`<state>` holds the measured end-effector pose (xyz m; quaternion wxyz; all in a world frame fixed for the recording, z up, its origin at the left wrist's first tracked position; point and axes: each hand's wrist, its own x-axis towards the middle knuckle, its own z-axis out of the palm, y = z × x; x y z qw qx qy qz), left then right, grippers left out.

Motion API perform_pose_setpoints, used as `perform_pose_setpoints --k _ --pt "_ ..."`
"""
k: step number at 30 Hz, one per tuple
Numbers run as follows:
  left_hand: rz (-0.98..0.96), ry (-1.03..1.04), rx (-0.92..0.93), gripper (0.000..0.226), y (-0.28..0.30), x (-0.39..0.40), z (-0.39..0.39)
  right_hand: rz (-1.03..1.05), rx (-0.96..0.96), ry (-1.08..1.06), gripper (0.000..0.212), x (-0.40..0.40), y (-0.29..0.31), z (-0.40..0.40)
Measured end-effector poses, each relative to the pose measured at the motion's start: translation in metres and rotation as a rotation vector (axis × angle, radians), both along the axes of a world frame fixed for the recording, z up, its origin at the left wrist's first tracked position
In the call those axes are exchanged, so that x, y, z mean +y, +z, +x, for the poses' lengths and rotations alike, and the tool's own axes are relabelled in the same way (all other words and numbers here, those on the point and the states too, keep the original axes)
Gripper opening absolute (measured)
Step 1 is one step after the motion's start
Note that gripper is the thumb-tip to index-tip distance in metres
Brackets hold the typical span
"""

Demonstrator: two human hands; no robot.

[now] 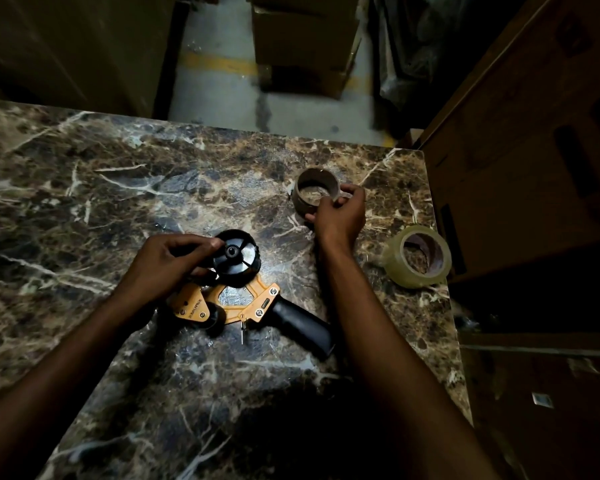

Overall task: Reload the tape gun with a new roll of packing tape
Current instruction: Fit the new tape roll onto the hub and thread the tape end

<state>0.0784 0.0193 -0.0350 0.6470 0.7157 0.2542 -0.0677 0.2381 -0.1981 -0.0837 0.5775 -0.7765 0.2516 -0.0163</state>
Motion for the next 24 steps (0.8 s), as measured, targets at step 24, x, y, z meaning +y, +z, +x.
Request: perform_pose_setpoints --k 24 --pt "0.304 -0.113 -0.159 0.019 -0.002 -0.066 0.018 -0.571 -0.337 0.56 0.049 -0.151 0.056 -0.066"
